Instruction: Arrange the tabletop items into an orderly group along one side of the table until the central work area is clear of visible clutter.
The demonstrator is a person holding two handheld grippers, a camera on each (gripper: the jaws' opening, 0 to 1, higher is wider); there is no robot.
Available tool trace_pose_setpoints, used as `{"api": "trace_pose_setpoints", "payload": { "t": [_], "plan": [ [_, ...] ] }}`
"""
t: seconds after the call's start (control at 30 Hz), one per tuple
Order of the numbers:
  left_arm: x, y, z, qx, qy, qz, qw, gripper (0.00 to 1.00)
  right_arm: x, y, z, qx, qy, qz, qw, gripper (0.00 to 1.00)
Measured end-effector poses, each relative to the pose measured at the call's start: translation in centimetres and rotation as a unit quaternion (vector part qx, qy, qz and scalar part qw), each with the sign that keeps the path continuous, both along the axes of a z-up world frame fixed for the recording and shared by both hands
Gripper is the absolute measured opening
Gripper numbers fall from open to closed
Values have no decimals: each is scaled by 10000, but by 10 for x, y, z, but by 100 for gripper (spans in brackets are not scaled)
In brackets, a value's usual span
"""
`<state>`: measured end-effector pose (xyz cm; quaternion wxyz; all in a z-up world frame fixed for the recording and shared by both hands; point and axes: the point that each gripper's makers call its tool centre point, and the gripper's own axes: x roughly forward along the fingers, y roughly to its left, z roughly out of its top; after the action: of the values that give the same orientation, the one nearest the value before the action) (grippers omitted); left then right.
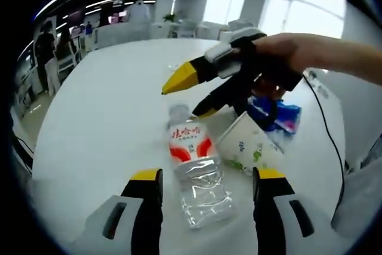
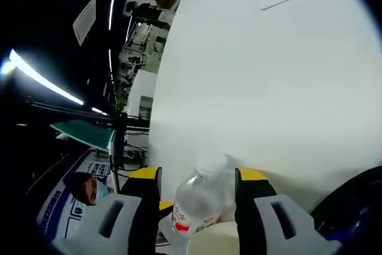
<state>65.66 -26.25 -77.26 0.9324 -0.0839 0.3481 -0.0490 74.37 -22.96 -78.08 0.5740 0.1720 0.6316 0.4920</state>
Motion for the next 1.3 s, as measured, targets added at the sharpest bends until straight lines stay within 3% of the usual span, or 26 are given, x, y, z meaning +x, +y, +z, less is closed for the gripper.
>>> {"api": "trace_pose_setpoints", "payload": {
  "t": [0.13,0.7,0.97,1.3],
  "plan": [
    [0,0,-3,43,46,-25,10000,56,-11,-3,3,76,41,-54,9999,44],
    [0,-6,-12,7,159,-95,9998,51,-8,7,-9,141,321,-162,9993,30],
    [0,-3,-17,59,211,-148,9996,50,0,8,-18,100,290,-234,9993,20],
    [-4,-4,-21,106,272,-136,9995,47,3,11,-19,236,177,-302,9991,19]
  ]
}}
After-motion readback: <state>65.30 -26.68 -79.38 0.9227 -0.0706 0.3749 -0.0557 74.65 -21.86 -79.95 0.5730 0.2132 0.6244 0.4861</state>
